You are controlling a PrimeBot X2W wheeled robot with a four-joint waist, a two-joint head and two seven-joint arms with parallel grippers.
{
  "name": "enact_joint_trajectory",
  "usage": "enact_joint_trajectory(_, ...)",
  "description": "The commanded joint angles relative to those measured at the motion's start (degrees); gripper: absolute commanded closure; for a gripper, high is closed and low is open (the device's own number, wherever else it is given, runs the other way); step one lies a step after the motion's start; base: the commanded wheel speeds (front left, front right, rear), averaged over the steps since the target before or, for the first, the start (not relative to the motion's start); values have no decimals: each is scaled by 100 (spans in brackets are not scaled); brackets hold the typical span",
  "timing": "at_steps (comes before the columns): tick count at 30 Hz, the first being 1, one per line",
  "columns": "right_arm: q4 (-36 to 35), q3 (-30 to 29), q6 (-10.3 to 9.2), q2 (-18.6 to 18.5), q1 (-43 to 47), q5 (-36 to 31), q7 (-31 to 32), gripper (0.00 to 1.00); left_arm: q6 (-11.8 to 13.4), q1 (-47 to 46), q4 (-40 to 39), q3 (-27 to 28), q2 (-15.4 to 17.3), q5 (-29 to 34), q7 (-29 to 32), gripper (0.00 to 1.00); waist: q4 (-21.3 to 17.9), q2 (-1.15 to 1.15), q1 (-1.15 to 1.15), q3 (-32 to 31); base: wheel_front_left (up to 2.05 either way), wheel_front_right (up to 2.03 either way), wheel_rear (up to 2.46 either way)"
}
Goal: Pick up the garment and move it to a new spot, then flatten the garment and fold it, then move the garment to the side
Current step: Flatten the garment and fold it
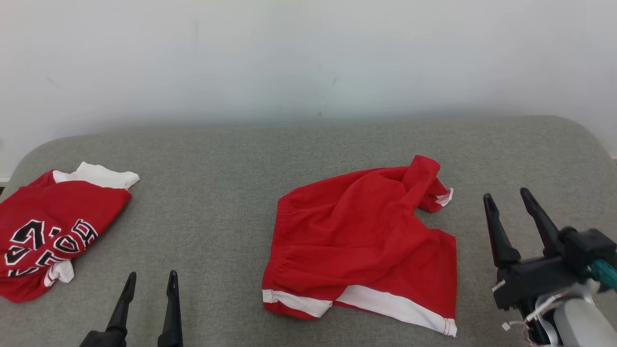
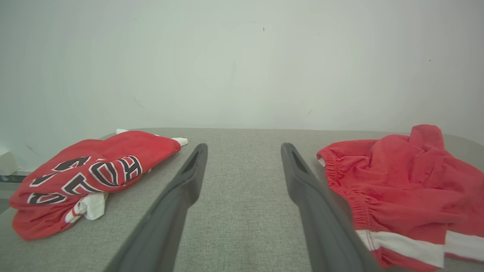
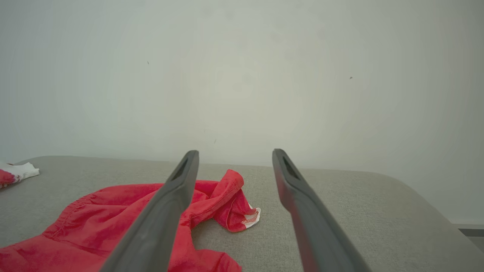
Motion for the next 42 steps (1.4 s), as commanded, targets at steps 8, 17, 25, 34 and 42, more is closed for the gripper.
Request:
enact_joint_trajectory(8,-1041,-521,-13,470,1101,-387,-4,0,10,88,40,32,18,-12,-19,0,-70,0,1,-82,0,0,0)
enact_joint_trajectory(17,-1485,-697,-13,843,1902,-551,-4,0,10,147,27,31,44,-13,-19,0,-39,0,1,-139,0,0,0)
enact_joint_trajectory(25,-1625,-777,-13,982,2157,-670,-4,0,10,211,-11,29,40,0,-19,0,-3,0,1,-131,0,0,0)
enact_joint_trajectory(34,-1594,-804,-13,1069,2188,-700,-4,0,10,239,-1,47,19,26,-19,0,35,0,1,-109,0,0,0)
enact_joint_trajectory(42,-1287,-686,-13,964,2149,-641,-4,0,10,68,131,-358,243,-120,-19,0,-13,0,1,-54,0,0,0)
